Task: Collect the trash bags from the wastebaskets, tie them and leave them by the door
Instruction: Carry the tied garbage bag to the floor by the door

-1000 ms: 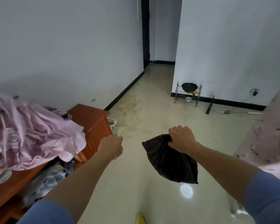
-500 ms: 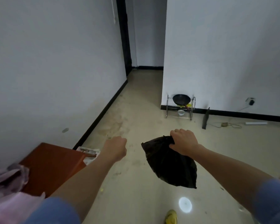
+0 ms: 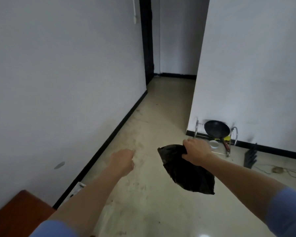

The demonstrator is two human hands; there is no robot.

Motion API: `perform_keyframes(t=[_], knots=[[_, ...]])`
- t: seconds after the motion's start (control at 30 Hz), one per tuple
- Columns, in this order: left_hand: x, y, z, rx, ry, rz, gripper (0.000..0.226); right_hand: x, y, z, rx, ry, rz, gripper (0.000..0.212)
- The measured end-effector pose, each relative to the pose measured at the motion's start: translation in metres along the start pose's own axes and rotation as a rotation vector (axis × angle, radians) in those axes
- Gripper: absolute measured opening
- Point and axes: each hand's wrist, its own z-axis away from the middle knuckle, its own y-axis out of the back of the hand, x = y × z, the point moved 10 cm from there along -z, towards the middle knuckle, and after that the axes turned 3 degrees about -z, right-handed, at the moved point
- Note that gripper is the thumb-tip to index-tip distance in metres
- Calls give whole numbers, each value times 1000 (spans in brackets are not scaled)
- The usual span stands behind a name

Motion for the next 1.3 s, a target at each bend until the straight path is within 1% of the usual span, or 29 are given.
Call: perform_keyframes(t=[0.17, 0.27, 0.37, 0.53, 0.7, 0.8, 0.9, 0.97, 1.07, 1.13, 1.2, 1.3], knots=[[-41, -4, -158, 17, -18, -26, 27, 33, -30, -150, -8, -21, 5, 37], [-64, 8, -259, 25, -47, -10, 25, 56, -38, -240, -55, -61, -43, 35], [-79, 34, -353, 41, -84, -24, 22, 82, -34, -321, -54, -94, -101, 33], [-84, 64, -495, 38, -130, 25, 20, 127, -27, -437, -22, -132, -137, 33], [-78, 52, -637, 8, -175, 3, 22, 176, -54, -570, -42, -140, -147, 33], [-79, 51, -728, -23, -164, 2, 23, 210, -74, -659, -56, -127, -170, 33], [-83, 56, -814, -89, -133, 5, 23, 245, -87, -745, -97, -117, -183, 35], [-89, 68, -866, -89, -117, 48, 22, 263, -90, -802, -122, -88, -164, 37], [-106, 81, -934, -106, -60, 102, 35, 286, -83, -881, -164, -55, -173, 33], [-121, 84, -980, -107, -13, 101, 31, 297, -83, -934, -172, -39, -176, 29], [-134, 83, -1030, -123, 17, 83, 18, 309, -86, -987, -181, -27, -161, 28], [-151, 74, -1111, -191, 42, 56, 30, 330, -101, -1064, -199, -52, -138, 33]])
